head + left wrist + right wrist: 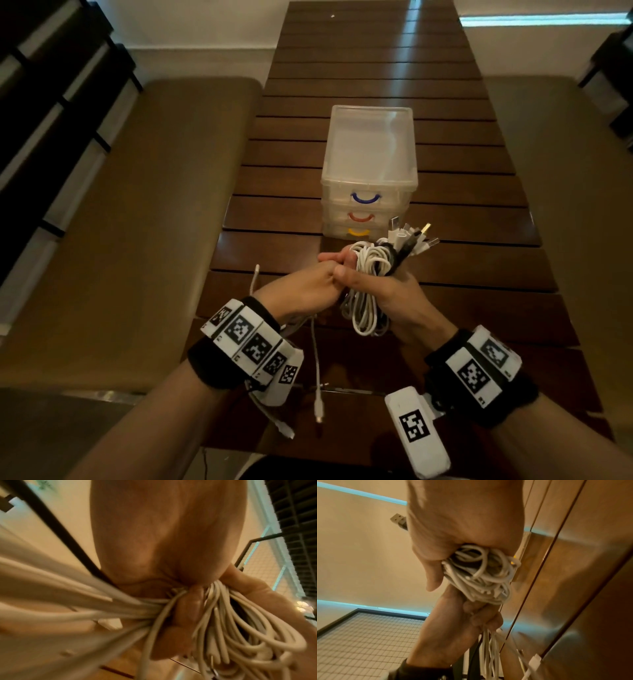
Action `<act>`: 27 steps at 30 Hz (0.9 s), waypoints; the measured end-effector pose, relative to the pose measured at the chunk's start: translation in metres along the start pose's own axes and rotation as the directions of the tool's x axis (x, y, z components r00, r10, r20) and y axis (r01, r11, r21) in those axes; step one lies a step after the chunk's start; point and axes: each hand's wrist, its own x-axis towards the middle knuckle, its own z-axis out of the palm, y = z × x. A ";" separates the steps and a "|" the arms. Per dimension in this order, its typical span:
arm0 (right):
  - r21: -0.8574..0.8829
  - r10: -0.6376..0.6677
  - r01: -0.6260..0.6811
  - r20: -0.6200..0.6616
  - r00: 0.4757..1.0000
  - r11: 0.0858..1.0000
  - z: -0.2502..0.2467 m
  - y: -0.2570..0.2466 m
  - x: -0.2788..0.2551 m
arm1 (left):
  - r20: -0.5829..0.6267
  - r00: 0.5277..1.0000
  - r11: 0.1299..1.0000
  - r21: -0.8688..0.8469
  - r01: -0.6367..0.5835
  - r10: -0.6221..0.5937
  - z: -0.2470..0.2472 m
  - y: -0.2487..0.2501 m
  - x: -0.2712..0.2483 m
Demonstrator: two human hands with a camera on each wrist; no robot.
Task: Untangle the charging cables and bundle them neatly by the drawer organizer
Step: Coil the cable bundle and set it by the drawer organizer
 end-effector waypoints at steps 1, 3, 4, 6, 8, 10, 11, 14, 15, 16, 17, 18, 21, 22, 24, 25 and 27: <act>0.007 -0.003 0.003 -0.020 1.000 1.000 0.001 0.003 0.000 | -0.016 1.000 0.998 0.055 0.003 -0.002 0.002 0.002 -0.001; -0.007 -0.025 0.025 -0.055 0.998 1.000 0.002 0.006 0.000 | -0.067 0.998 0.990 0.141 -0.004 0.014 0.006 0.003 0.000; -0.021 -0.035 0.034 -0.064 0.997 0.999 0.002 0.006 0.001 | -0.085 0.996 0.988 0.155 0.024 -0.011 0.008 0.006 -0.002; -0.025 -0.034 0.032 -0.088 0.996 0.999 0.003 0.005 0.001 | -0.106 0.990 0.989 0.105 0.107 -0.096 0.011 0.008 -0.005; 0.053 0.023 -0.017 -0.121 0.992 0.998 0.003 0.004 0.003 | -0.105 0.989 0.993 -0.067 0.099 -0.105 0.014 0.004 -0.007; 0.097 0.096 -0.085 -0.112 0.989 0.992 0.004 0.004 0.006 | -0.166 0.983 0.972 -0.230 0.044 -0.084 0.018 0.002 -0.008; 0.073 0.111 -0.103 -0.114 0.987 0.992 0.005 0.005 0.008 | -0.195 0.978 0.955 -0.297 0.018 -0.079 0.020 0.001 -0.009; 0.039 0.074 -0.068 -0.157 0.985 0.997 0.009 0.006 0.012 | -0.204 0.979 0.864 -0.497 -0.082 -0.025 0.027 -0.004 -0.012; 0.054 0.064 -0.056 -0.175 0.982 0.997 0.011 0.006 0.013 | -0.189 0.982 0.821 -0.562 -0.102 -0.008 0.027 -0.006 -0.012; 0.072 0.060 -0.047 -0.191 0.980 0.996 0.014 0.005 0.012 | -0.163 0.987 0.778 -0.620 -0.102 0.000 0.026 -0.006 -0.014; 0.086 0.058 -0.042 -0.202 0.978 0.995 0.016 0.004 0.012 | -0.134 0.991 0.738 -0.667 -0.100 0.013 0.024 -0.006 -0.015; 0.091 0.053 -0.035 -0.207 0.977 0.995 0.017 0.003 0.011 | -0.112 0.993 0.713 -0.694 -0.099 0.028 0.022 -0.005 -0.018; 0.110 0.031 -0.008 -0.210 0.977 0.994 0.018 -0.004 0.008 | -0.103 0.994 0.691 -0.715 -0.103 0.042 0.019 -0.007 -0.019; 0.127 0.041 -0.013 -0.219 0.975 0.992 0.018 -0.005 0.009 | -0.091 0.994 0.707 -0.699 -0.110 0.065 0.017 -0.007 -0.019; 0.186 0.091 -0.049 -0.226 0.970 0.981 0.018 -0.005 0.010 | -0.070 0.993 0.825 -0.552 -0.119 0.096 0.016 -0.001 -0.021; 0.216 0.116 -0.069 -0.216 0.970 0.974 0.018 -0.004 0.011 | -0.073 0.993 0.892 -0.437 -0.115 0.092 0.016 0.003 -0.020; 0.262 0.152 -0.094 -0.208 0.966 0.960 0.020 -0.006 0.011 | -0.140 0.988 0.954 -0.279 -0.105 0.068 0.017 0.004 -0.018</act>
